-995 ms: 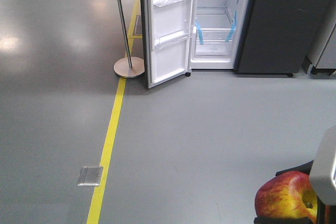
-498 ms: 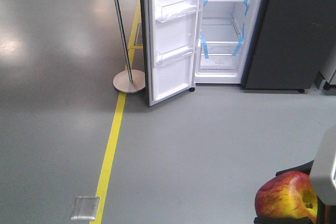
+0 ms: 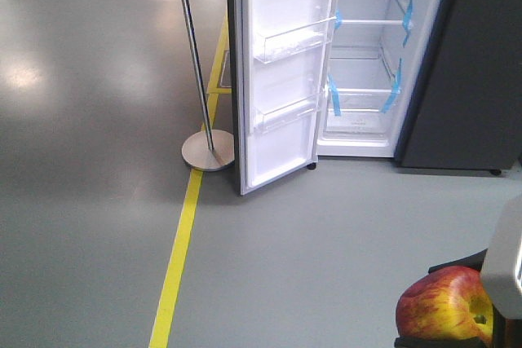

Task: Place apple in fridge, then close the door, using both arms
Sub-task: 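Approach the open refrigerator door bins with the apple held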

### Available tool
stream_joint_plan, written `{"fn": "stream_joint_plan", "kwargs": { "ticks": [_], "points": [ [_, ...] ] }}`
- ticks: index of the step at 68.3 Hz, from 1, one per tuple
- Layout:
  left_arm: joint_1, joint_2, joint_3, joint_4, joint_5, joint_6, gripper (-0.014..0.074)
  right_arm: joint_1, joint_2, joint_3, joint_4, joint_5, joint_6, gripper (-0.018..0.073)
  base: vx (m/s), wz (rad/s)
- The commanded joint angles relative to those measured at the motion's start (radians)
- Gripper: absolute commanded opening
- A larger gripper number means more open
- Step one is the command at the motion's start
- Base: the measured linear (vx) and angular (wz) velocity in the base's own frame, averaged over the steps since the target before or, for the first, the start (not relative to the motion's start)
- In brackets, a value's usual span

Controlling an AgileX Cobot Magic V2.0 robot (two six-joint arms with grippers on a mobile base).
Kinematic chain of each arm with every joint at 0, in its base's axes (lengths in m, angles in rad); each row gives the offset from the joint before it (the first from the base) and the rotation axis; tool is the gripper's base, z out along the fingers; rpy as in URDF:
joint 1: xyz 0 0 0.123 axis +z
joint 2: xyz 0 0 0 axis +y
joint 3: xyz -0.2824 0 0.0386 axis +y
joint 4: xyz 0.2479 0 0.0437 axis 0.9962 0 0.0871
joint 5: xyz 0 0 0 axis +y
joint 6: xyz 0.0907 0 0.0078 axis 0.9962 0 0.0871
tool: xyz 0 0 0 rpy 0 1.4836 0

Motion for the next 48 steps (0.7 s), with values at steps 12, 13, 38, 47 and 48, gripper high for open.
{"fn": "stream_joint_plan", "kwargs": {
  "ticks": [12, 13, 38, 47, 48],
  "points": [
    [-0.004, -0.014, -0.017, -0.008, -0.071, -0.008, -0.0006, 0.001, -0.005, -0.028, 0.013, -0.059, -0.002, 0.0254, 0.3, 0.05],
    [-0.004, -0.014, -0.017, -0.008, -0.071, -0.008, -0.0006, 0.001, -0.005, -0.028, 0.013, -0.059, -0.002, 0.0254, 0.29, 0.03],
    [-0.004, -0.014, -0.017, -0.008, -0.071, -0.008, -0.0006, 0.001, -0.005, -0.028, 0.013, -0.059, -0.002, 0.0254, 0.25, -0.03],
    [-0.004, -0.014, -0.017, -0.008, -0.071, -0.008, -0.0006, 0.001, -0.005, -0.028, 0.013, -0.056, -0.002, 0.0254, 0.23, -0.09],
    [-0.004, -0.014, -0.017, -0.008, -0.071, -0.008, -0.0006, 0.001, -0.005, -0.028, 0.013, -0.055, -0.002, 0.0254, 0.22, -0.09]
  ]
}}
